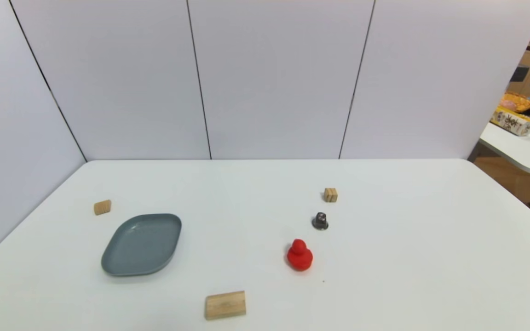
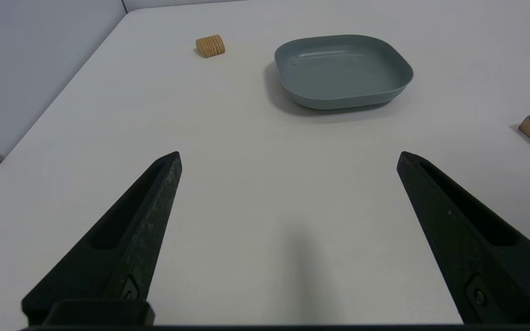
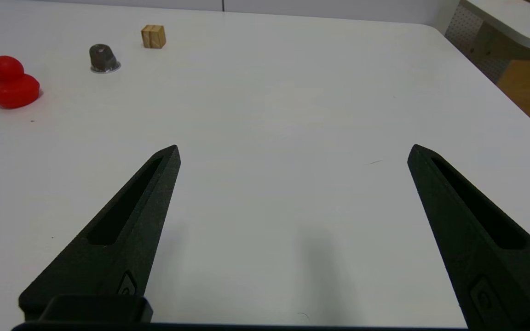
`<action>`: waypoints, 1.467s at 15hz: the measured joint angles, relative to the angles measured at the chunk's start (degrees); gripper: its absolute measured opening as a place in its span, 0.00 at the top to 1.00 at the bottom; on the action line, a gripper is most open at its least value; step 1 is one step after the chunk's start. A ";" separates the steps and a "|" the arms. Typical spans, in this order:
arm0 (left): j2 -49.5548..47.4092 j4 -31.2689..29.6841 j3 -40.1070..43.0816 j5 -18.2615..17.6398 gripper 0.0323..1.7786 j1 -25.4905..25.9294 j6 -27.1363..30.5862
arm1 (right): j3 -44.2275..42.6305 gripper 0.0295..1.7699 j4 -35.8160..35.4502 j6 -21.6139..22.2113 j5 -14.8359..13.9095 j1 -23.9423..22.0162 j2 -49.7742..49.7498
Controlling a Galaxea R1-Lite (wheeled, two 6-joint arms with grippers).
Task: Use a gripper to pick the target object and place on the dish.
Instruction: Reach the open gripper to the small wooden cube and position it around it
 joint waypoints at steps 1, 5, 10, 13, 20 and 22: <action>0.00 0.00 0.00 0.01 0.05 0.00 0.04 | 0.00 0.03 0.02 -0.02 -0.02 0.00 0.00; 0.00 0.00 0.00 0.01 0.05 0.00 0.01 | 0.00 0.03 0.04 -0.02 -0.02 0.00 0.00; 0.00 0.00 0.00 0.26 0.05 0.00 -0.54 | 0.00 0.03 -0.02 0.01 -0.02 0.00 0.00; 0.00 -0.17 0.00 1.43 0.05 0.00 -2.95 | 0.00 0.03 0.04 0.00 -0.02 0.00 0.00; 6.27 0.52 -3.68 1.54 0.05 0.00 2.02 | 0.00 0.03 0.00 0.00 -0.05 0.00 0.00; 13.19 2.07 -10.74 1.32 0.05 0.00 6.10 | 0.00 0.03 0.02 0.00 -0.02 0.00 0.00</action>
